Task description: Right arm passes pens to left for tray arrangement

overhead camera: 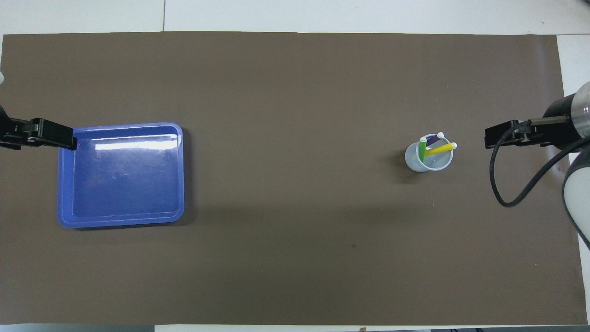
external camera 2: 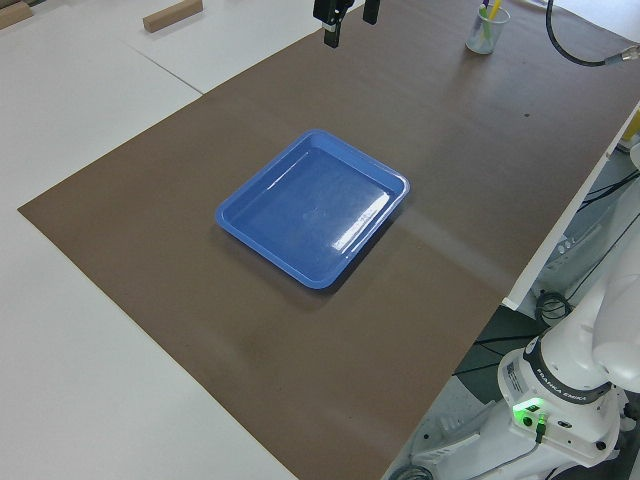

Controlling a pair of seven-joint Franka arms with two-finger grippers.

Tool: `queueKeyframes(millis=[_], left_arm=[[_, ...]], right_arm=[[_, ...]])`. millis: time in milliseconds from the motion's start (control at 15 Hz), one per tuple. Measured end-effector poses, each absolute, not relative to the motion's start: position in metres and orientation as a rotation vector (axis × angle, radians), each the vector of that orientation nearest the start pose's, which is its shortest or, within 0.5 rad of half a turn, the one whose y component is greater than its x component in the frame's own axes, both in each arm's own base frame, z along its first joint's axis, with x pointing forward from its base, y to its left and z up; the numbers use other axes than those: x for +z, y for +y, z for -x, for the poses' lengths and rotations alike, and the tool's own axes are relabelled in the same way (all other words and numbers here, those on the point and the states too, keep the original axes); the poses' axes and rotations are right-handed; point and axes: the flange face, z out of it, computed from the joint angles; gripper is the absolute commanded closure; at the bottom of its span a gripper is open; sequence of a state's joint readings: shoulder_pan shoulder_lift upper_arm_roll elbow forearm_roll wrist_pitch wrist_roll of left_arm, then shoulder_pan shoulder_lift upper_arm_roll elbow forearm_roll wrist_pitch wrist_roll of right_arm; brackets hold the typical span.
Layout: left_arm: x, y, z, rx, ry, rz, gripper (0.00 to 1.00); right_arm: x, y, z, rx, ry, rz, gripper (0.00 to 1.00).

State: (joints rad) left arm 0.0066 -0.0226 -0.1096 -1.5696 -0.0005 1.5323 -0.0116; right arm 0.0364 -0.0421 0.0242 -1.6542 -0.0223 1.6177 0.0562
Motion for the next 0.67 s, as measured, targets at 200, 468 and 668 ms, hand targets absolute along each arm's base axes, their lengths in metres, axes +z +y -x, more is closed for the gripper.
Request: queueKeyframes(millis=[200, 468, 668], left_arm=[[0.634, -0.057, -0.541, 0.026, 0.143, 3.135, 0.0], [0.634, -0.057, -0.54, 0.028, 0.143, 3.135, 0.0], [0.634, -0.057, -0.54, 0.028, 0.143, 3.135, 0.0]], right_arm=[[0.612, 0.033, -0.547, -0.054, 0.152, 3.157, 0.0], [0.586, 0.05, -0.564, -0.082, 0.438, 3.157, 0.01], [0.54, 0.082, -0.589, -0.112, 0.566, 3.247, 0.04]])
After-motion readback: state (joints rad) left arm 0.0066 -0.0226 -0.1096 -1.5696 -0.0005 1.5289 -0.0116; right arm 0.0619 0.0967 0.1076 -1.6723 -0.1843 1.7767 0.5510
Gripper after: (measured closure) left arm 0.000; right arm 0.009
